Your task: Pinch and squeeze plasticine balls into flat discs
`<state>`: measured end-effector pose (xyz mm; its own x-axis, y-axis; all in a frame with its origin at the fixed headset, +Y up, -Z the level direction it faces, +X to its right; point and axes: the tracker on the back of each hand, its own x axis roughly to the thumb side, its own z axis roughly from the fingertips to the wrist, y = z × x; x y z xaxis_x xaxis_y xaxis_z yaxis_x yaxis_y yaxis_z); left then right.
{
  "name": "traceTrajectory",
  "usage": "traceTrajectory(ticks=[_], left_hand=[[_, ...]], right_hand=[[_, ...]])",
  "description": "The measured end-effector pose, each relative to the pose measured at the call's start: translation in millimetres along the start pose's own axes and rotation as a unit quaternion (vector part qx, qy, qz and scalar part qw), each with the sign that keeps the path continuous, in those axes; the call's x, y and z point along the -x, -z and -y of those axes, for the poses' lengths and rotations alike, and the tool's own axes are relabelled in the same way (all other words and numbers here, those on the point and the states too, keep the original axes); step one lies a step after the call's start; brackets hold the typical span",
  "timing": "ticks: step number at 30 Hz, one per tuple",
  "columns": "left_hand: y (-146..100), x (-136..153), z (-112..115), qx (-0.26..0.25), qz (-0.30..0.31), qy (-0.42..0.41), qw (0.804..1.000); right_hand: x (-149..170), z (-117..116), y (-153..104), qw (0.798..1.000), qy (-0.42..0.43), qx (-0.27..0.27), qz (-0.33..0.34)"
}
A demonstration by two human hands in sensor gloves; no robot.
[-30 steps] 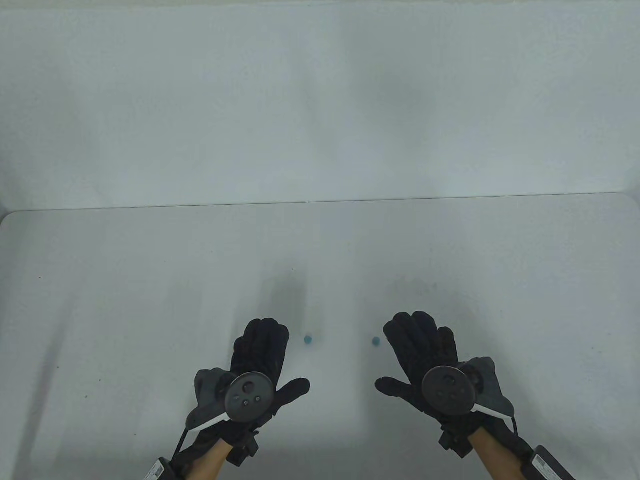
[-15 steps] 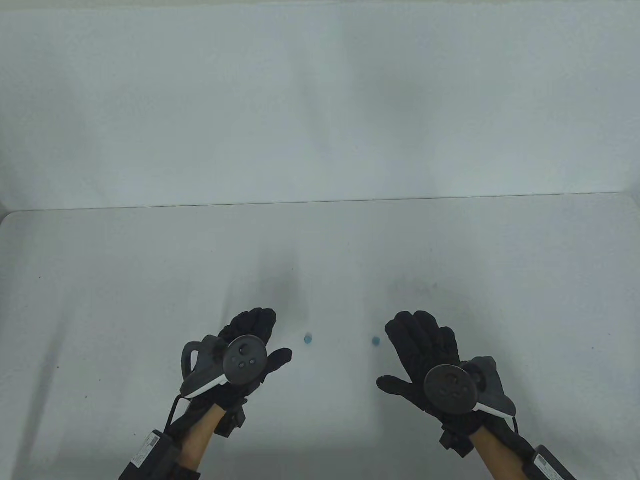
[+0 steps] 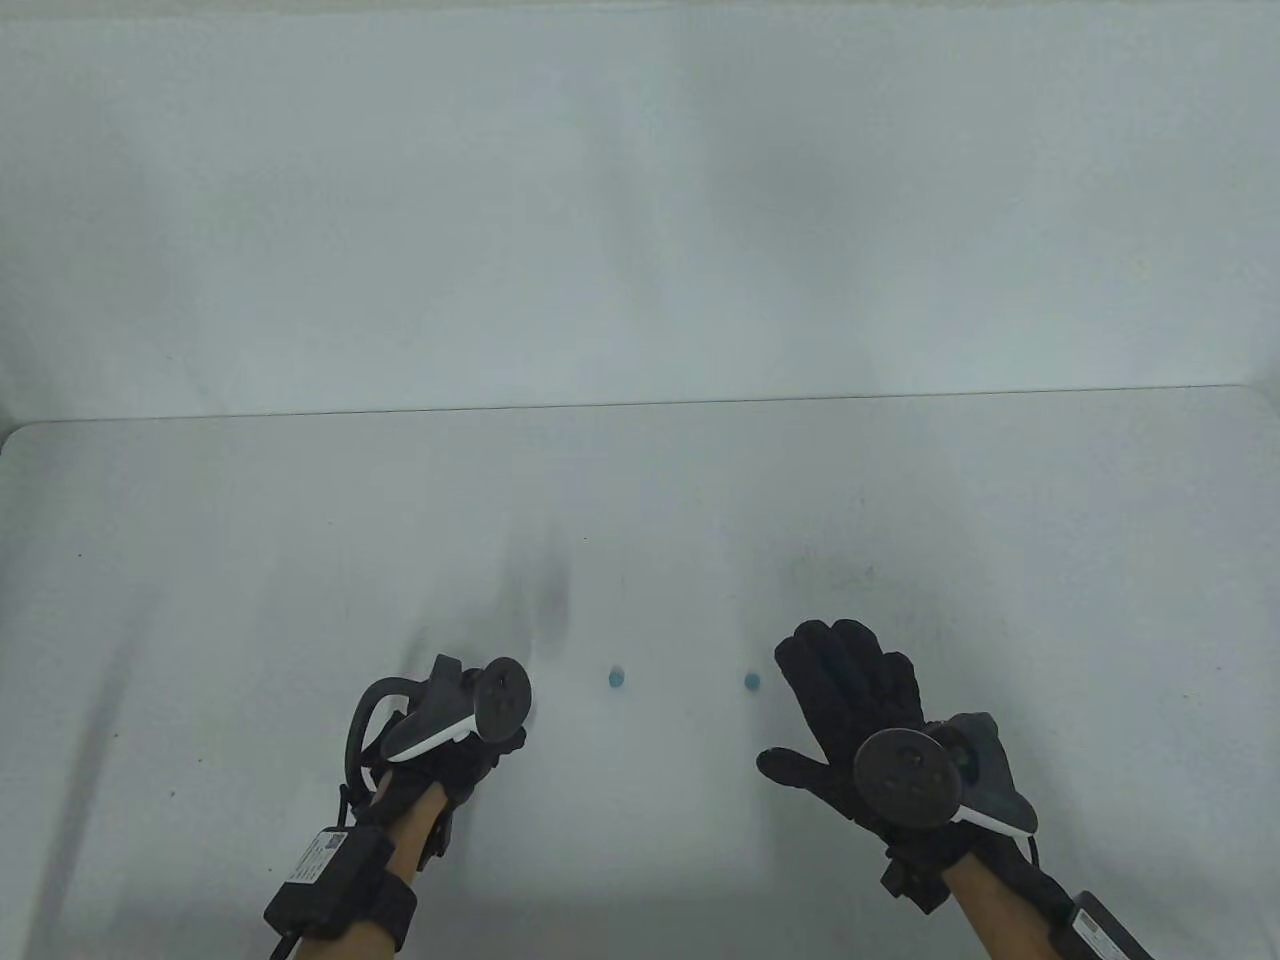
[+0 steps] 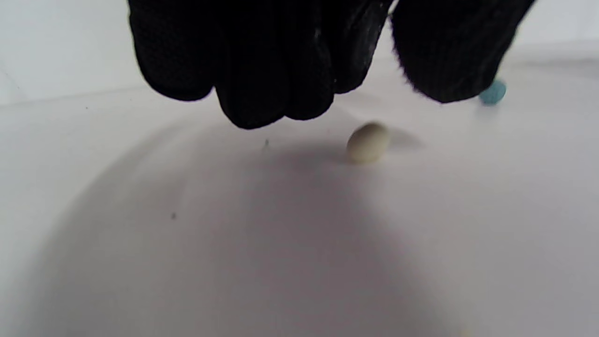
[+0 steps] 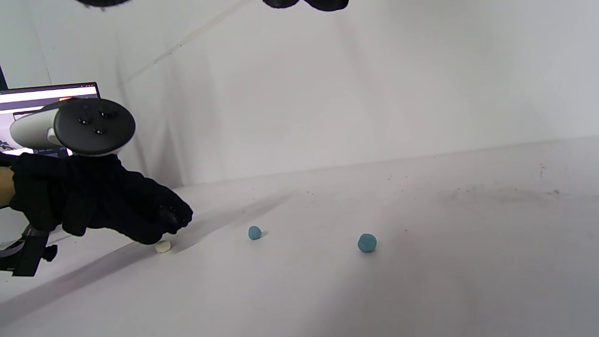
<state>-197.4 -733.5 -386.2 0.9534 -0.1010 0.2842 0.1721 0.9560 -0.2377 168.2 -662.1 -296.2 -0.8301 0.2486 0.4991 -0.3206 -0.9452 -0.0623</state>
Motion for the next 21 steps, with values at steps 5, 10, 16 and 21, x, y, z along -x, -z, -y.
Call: traceTrajectory(ticks=[5,10,16,21], left_hand=[[4.7,-1.2,7.9,0.009,0.000,0.039,0.999],[3.8,-3.8,10.4,-0.016,0.005,0.067,0.998],[3.6,-5.3,10.2,-0.022,0.004,0.070,0.997],[-0.8,4.4,0.5,-0.026,-0.017,-0.023,0.999]], right_hand=[[-1.2,-1.3,1.1,1.000,0.000,-0.002,-0.002],[-2.7,-2.2,2.1,1.000,0.000,-0.001,-0.003],[-3.2,-2.0,2.1,1.000,0.000,0.001,-0.004],[-1.8,-0.3,1.3,1.000,0.002,0.008,-0.005]])
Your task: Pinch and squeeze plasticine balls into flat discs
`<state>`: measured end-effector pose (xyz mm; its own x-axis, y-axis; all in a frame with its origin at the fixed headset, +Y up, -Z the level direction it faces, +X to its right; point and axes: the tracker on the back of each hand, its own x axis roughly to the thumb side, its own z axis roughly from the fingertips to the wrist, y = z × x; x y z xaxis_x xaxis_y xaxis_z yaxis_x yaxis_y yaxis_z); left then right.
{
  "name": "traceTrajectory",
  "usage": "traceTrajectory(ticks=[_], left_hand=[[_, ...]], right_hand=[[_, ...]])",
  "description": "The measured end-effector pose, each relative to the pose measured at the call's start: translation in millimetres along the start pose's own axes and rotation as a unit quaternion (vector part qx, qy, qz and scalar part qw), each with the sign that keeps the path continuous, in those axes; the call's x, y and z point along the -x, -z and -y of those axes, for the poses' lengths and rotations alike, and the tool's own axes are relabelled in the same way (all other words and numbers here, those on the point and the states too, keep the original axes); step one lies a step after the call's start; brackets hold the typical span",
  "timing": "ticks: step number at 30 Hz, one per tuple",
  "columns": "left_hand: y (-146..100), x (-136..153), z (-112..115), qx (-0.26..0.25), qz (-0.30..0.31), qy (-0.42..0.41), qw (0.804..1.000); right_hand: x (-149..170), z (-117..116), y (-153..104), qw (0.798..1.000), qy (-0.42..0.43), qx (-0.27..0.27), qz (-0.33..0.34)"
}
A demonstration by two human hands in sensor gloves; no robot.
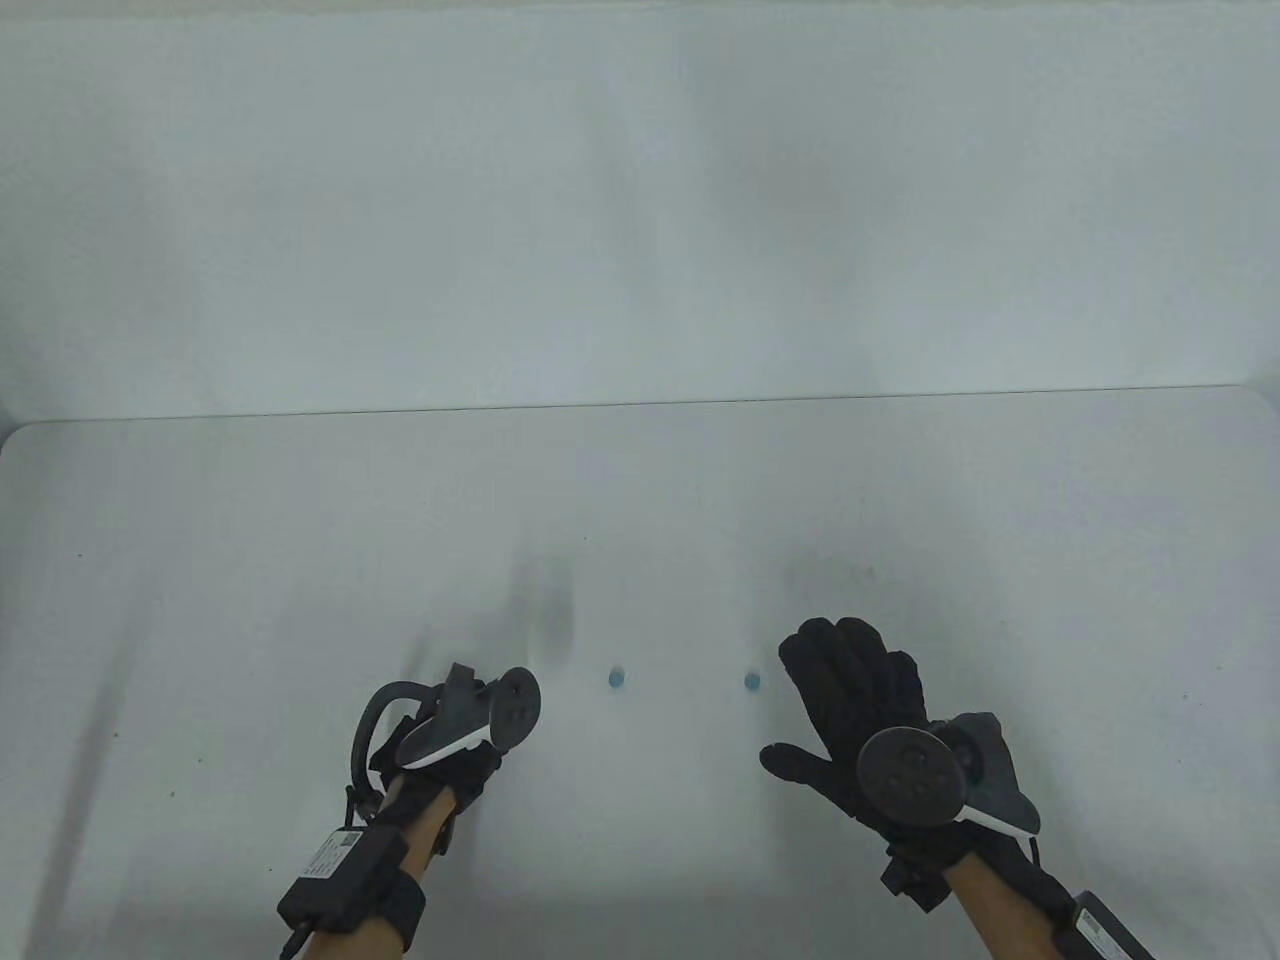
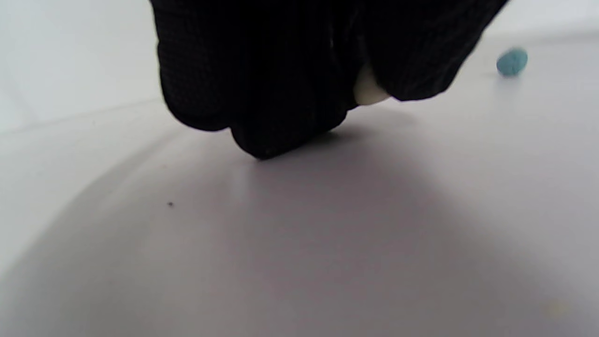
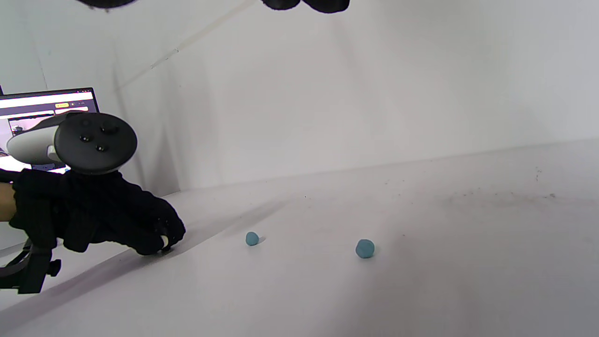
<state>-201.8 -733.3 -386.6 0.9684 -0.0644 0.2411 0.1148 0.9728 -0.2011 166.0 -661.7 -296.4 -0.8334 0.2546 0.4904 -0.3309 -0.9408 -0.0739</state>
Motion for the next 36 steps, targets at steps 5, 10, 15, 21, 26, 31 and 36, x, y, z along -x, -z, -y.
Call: traceTrajectory(ticks=[5,10,15,21,26,31,36], left_hand=[[-9.8,9.2,-18.6,-0.019,0.011,-0.237,0.971],[-18.2,1.8,-30.3,-0.016,0.059,-0.410,0.910],[-27.1,-18.2,-30.4,0.006,0.103,-0.565,0.819],[-40.5,-40.9,-23.0,0.033,0.117,-0.683,0.720],[-44.6,-47.6,-12.9,0.048,0.117,-0.752,0.647],[-43.6,-48.0,-8.5,0.044,0.116,-0.738,0.663],[-42.5,-44.1,-7.3,0.022,0.094,-0.725,0.682]], right_hand=[[0.5,0.7,0.0,1.000,0.001,0.000,0.001],[2.0,2.6,-0.8,1.000,0.004,0.006,-0.001],[2.3,3.2,-1.1,1.000,0.005,0.009,0.000],[4.9,5.6,-2.7,1.000,0.007,0.012,0.000],[6.7,5.5,-3.4,1.000,0.009,0.009,-0.003],[7.5,4.6,-3.3,1.000,0.010,0.005,-0.005],[6.2,4.1,-2.7,1.000,0.011,0.001,-0.006]])
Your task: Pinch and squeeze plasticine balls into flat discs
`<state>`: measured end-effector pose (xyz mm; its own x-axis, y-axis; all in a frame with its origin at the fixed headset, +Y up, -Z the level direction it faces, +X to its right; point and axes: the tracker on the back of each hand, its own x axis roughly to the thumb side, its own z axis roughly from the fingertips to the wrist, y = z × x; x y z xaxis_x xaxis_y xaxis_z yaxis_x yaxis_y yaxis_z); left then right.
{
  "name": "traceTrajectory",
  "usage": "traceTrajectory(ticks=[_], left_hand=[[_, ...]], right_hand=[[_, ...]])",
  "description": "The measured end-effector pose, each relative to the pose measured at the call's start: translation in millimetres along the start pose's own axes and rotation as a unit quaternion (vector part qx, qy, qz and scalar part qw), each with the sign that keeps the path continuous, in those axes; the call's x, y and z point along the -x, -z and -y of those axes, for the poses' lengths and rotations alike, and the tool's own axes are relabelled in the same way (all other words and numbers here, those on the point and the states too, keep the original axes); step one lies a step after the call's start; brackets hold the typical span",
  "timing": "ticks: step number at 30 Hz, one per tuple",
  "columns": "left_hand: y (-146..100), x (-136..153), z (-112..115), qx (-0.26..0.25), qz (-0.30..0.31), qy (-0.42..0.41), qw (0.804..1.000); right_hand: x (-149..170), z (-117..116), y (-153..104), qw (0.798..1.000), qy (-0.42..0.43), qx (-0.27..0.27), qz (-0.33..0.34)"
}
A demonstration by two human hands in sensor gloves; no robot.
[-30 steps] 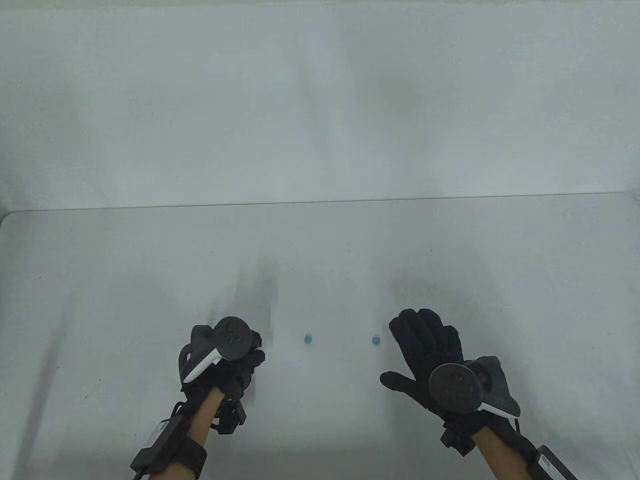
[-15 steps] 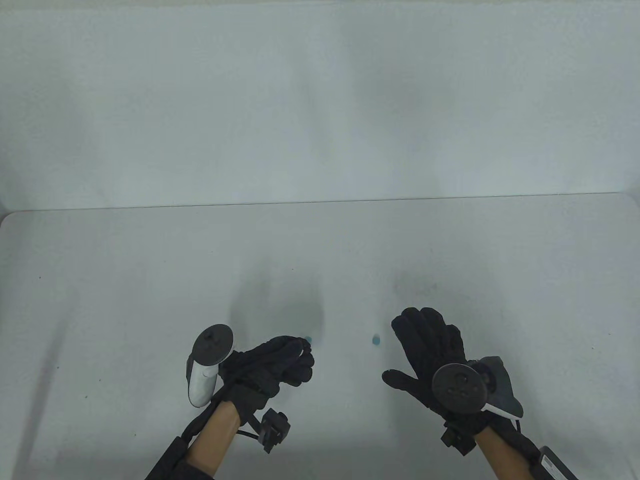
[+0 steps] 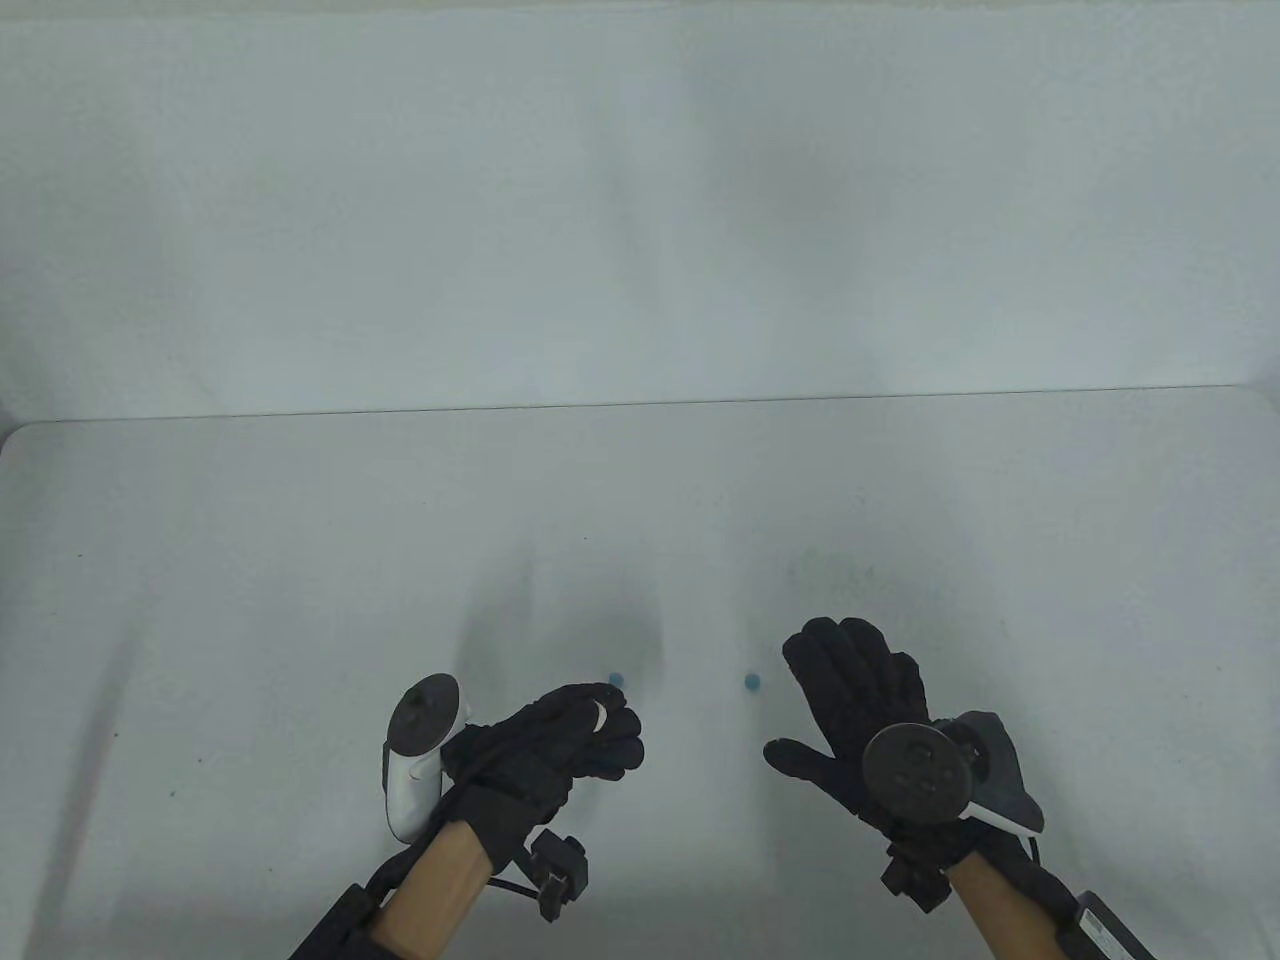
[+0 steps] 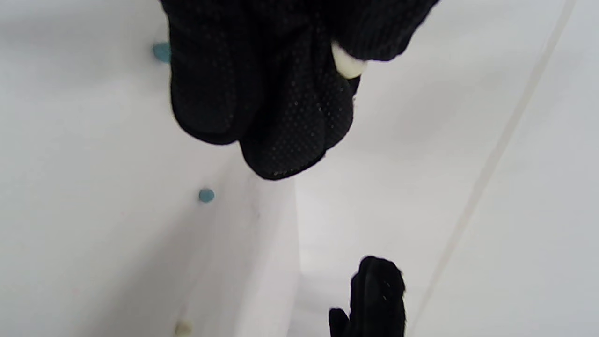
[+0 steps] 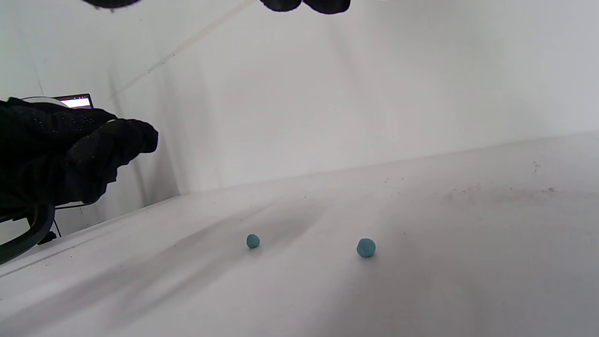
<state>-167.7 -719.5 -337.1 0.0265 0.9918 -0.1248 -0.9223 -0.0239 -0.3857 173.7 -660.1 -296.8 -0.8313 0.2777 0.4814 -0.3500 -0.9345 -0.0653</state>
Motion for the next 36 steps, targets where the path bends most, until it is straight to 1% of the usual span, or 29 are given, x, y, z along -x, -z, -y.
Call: traceTrajectory(ticks=[2,3,5,8,9,10,13,15,23,25,26,28,30,33,35,36], left_hand=[[0.2,4.1,-0.8,0.002,-0.022,-0.027,0.999],[0.2,6.3,-0.5,0.019,-0.033,-0.042,0.998],[0.0,8.8,0.5,0.033,-0.026,-0.059,0.997],[0.2,10.1,2.9,0.069,-0.005,-0.107,0.992],[-0.5,10.0,3.3,0.070,-0.004,-0.122,0.990],[-1.1,9.8,2.9,0.063,-0.004,-0.124,0.990],[-2.4,10.5,-0.1,0.031,-0.011,-0.080,0.996],[-3.2,10.3,-1.6,0.012,-0.014,-0.066,0.998],[-4.3,4.9,-1.0,-0.006,-0.006,-0.041,0.999],[-5.3,1.5,-0.7,-0.020,0.003,-0.013,1.000],[-5.4,0.3,-0.5,-0.019,0.006,-0.002,1.000],[-5.7,0.9,0.0,-0.014,0.002,-0.008,1.000],[-5.6,4.1,-0.7,-0.032,-0.015,-0.013,0.999],[-5.9,13.3,-1.6,-0.015,-0.036,-0.084,0.996],[-5.6,16.4,-2.9,0.000,-0.030,-0.100,0.995],[-5.2,17.1,-3.0,-0.001,-0.026,-0.101,0.995]], right_hand=[[0.0,0.0,0.3,1.000,0.001,0.000,-0.001],[0.1,-0.1,0.3,1.000,0.003,0.000,-0.001],[0.0,-0.2,0.3,1.000,0.003,-0.001,-0.002],[0.3,0.1,0.4,1.000,0.004,0.000,-0.004],[0.4,0.0,0.6,1.000,0.005,-0.001,-0.004],[0.3,-0.1,0.6,1.000,0.005,-0.002,-0.004],[0.0,0.4,0.6,1.000,0.003,-0.002,-0.004],[-0.1,0.0,1.0,1.000,0.005,-0.002,-0.002],[-0.5,-1.1,1.3,1.000,0.003,-0.007,-0.002],[-0.9,-0.5,1.3,1.000,0.001,-0.005,-0.002],[-0.8,-0.7,1.6,1.000,0.003,-0.005,-0.001],[-0.9,-1.1,1.4,1.000,0.003,-0.007,-0.002],[-1.0,-0.7,1.2,1.000,0.001,-0.006,-0.002],[-0.8,-0.4,1.5,1.000,0.005,-0.005,-0.003],[-0.9,-0.3,1.1,1.000,0.003,-0.006,-0.004],[-1.0,0.0,1.0,1.000,0.002,-0.005,-0.004]])
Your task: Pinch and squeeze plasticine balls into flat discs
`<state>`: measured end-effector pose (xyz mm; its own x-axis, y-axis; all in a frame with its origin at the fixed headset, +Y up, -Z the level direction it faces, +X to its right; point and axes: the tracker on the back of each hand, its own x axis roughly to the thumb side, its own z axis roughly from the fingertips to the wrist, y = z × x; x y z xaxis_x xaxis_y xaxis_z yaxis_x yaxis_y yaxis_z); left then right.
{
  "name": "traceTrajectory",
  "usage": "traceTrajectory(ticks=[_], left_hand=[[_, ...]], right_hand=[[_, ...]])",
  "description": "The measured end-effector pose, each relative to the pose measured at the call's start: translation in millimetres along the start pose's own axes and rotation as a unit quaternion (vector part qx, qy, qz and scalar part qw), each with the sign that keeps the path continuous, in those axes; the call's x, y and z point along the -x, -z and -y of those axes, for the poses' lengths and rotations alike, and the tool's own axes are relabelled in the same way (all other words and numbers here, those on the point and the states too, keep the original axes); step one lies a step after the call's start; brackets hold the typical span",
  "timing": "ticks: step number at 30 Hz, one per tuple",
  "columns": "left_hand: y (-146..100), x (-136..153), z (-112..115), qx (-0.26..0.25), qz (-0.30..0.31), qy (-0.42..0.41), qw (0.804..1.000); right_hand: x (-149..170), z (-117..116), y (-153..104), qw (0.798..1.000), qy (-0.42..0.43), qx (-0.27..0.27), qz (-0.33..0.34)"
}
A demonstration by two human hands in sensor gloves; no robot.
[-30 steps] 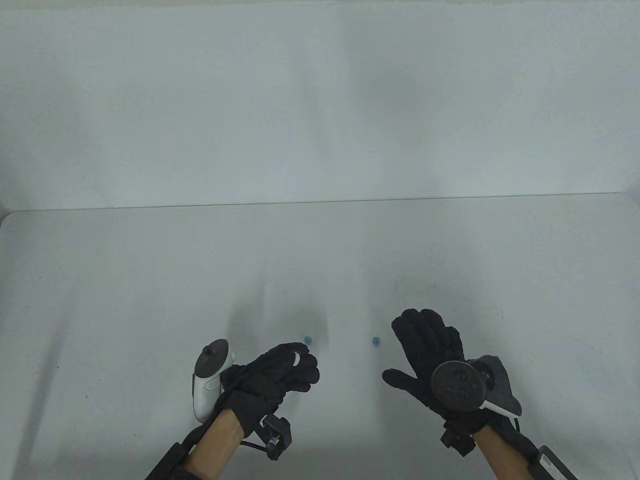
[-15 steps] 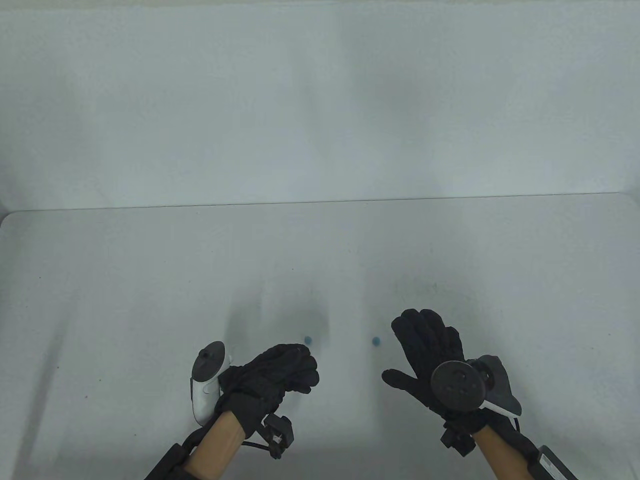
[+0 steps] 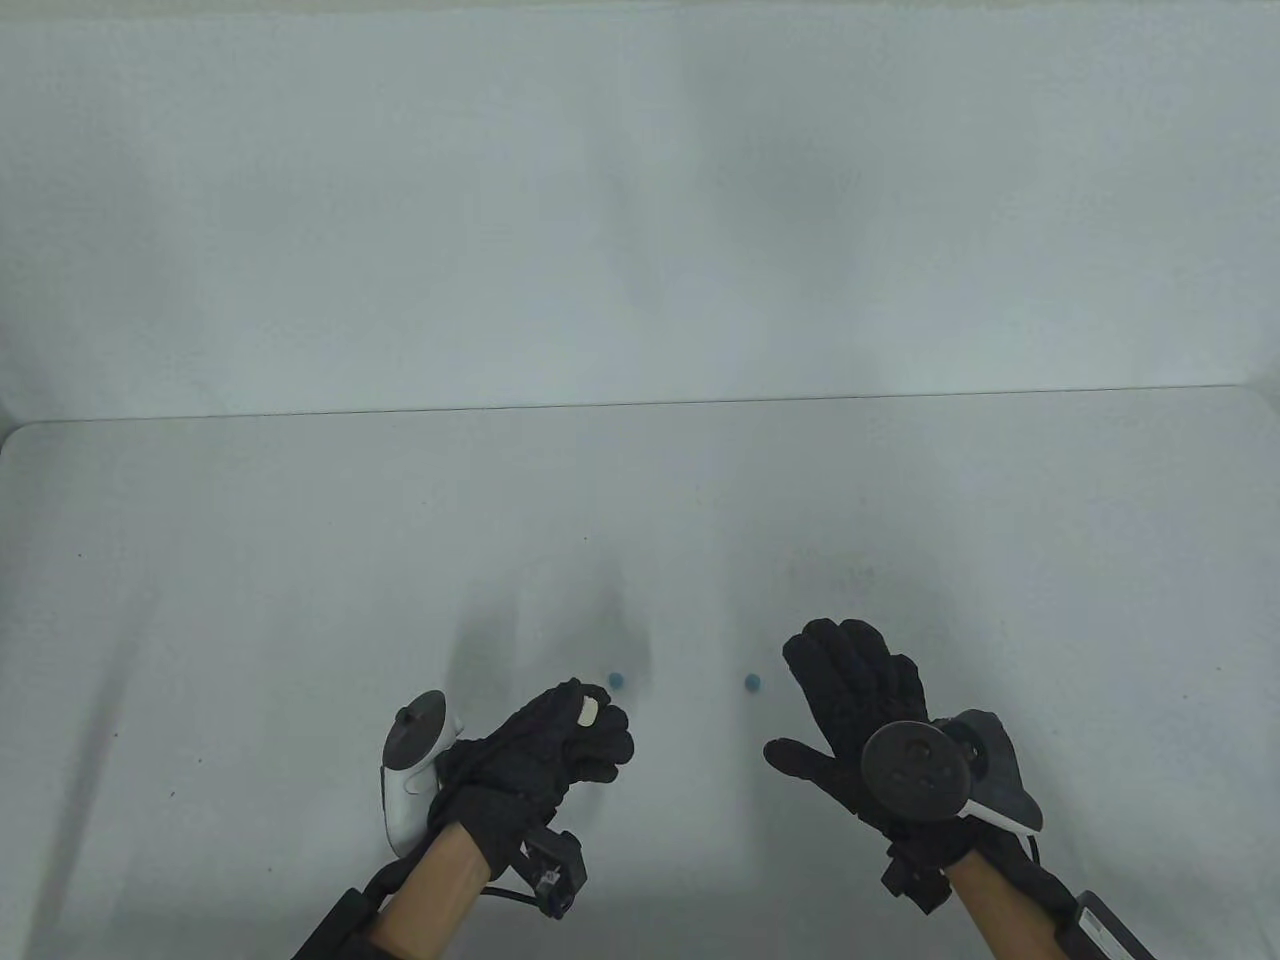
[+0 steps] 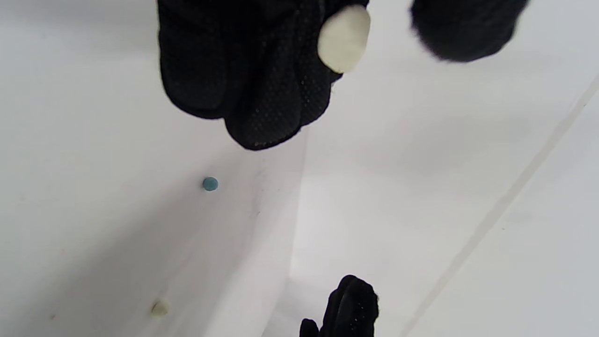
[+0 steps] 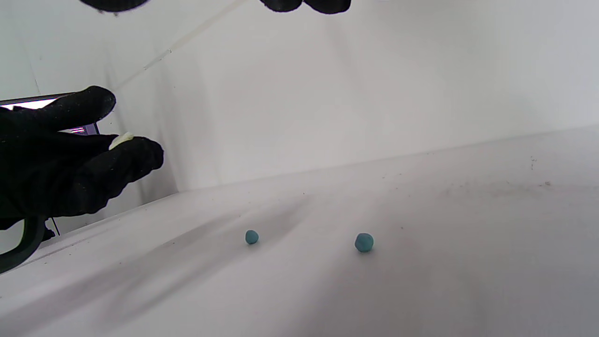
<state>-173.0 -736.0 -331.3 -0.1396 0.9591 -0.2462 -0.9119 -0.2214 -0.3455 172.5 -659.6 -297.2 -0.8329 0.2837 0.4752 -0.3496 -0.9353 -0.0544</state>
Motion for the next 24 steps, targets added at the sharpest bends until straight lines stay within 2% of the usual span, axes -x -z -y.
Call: traceTrajectory(ticks=[3,7,16,19,24], left_hand=[[-0.5,-0.1,-0.4,-0.008,0.001,-0.005,1.000],[-0.4,1.0,-3.3,-0.034,-0.006,0.033,0.999],[-0.4,-4.0,0.8,-0.032,0.004,0.070,0.997],[0.2,-1.6,0.9,-0.030,-0.006,0.055,0.998],[3.3,8.0,0.7,0.046,-0.016,-0.004,0.999]], right_hand=[[-0.1,0.7,0.3,1.000,0.003,0.001,0.001],[-0.3,0.9,0.2,1.000,0.001,0.000,0.001],[-0.3,-0.3,0.3,1.000,0.001,-0.005,0.001],[-0.4,0.4,0.4,1.000,0.002,-0.002,0.002],[-0.4,0.0,0.2,1.000,0.001,-0.002,0.001]])
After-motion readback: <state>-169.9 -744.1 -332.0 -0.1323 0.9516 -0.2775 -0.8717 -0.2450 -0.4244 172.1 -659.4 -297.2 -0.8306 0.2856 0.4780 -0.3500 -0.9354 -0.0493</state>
